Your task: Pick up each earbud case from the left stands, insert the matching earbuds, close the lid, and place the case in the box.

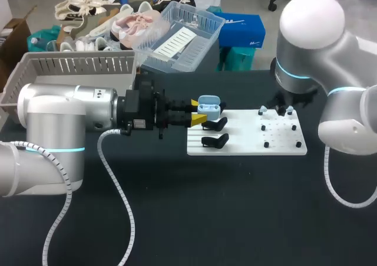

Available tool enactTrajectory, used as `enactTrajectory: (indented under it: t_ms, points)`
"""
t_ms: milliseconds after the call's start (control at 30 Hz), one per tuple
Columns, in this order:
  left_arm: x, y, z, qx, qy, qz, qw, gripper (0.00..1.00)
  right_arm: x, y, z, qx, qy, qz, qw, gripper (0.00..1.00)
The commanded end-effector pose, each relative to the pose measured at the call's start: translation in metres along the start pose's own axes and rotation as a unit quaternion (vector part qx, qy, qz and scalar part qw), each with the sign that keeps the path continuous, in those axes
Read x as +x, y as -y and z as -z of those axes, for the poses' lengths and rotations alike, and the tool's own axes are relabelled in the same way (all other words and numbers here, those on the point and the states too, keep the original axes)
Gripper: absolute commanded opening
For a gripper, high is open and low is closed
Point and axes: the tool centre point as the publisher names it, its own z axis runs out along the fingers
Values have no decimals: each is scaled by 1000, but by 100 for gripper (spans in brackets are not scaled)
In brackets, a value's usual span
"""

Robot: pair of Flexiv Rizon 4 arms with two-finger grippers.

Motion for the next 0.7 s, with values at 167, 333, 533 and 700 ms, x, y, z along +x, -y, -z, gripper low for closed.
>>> enactTrajectory:
  t_ms: [167,333,533,700]
  points:
    - [0,1,0,-2,0,0,1000,0,-7,2,-15,6,-21,7,1000,47]
    - [0,1,0,-2,0,0,1000,0,-5,3,-21,11,-26,13,1000,48]
    - [0,1,0,-2,0,0,1000,0,-6,5,-27,19,-31,9,999,47]
    - [0,1,0,-2,0,0,1000,0,-6,8,-32,27,-37,10,999,45]
